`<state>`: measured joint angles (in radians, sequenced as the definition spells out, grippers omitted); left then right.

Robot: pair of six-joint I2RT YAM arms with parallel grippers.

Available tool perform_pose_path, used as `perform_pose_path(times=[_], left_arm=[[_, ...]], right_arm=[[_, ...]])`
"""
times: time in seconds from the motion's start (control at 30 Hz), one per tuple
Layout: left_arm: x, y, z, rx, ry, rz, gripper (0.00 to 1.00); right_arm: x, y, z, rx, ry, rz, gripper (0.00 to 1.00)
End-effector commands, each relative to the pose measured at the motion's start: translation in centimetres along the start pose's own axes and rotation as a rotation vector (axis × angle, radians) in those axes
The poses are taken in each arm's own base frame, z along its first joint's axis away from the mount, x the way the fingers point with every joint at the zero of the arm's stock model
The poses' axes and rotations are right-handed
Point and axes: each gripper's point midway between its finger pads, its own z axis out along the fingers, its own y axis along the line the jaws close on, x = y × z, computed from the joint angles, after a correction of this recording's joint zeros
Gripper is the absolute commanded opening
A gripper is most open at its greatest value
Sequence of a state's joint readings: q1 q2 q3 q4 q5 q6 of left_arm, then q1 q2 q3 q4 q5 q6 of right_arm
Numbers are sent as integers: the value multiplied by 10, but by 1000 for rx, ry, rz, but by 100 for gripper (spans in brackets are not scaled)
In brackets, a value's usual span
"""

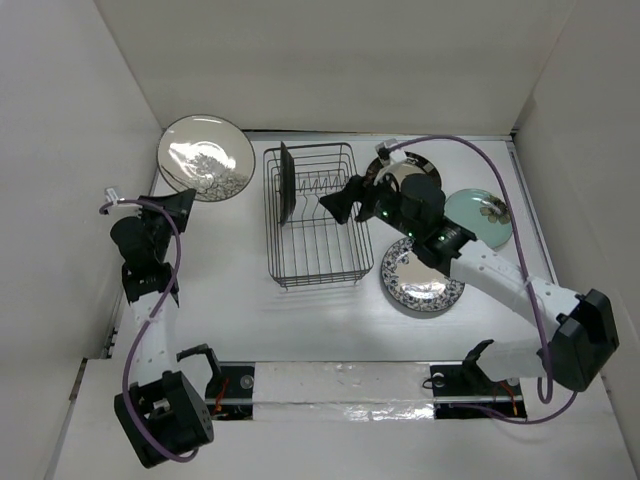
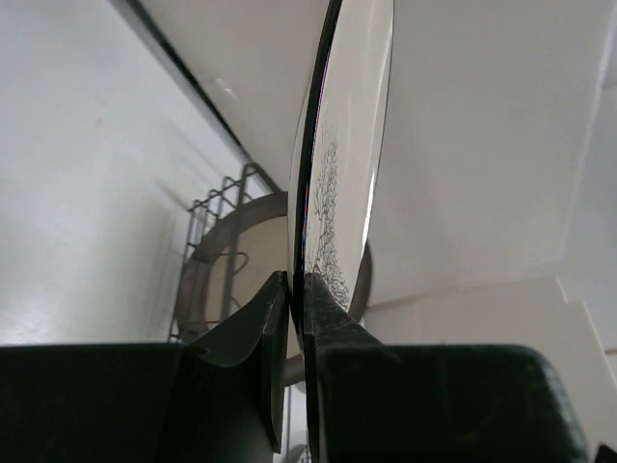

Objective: Load the plates into the dish rack

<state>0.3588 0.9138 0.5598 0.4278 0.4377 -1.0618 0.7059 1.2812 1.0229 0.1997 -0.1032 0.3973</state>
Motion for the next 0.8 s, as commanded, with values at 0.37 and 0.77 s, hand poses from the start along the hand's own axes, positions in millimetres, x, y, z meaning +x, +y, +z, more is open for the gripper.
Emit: perform_pose_path(times=[0.37, 0.77], left_arm=[[48, -170, -52, 588, 241, 181, 0], [80, -198, -75, 725, 370, 229, 0]], right_arm=[[-97, 38, 62, -90, -148, -77, 97], [-96, -8, 54, 36, -135, -96, 97]])
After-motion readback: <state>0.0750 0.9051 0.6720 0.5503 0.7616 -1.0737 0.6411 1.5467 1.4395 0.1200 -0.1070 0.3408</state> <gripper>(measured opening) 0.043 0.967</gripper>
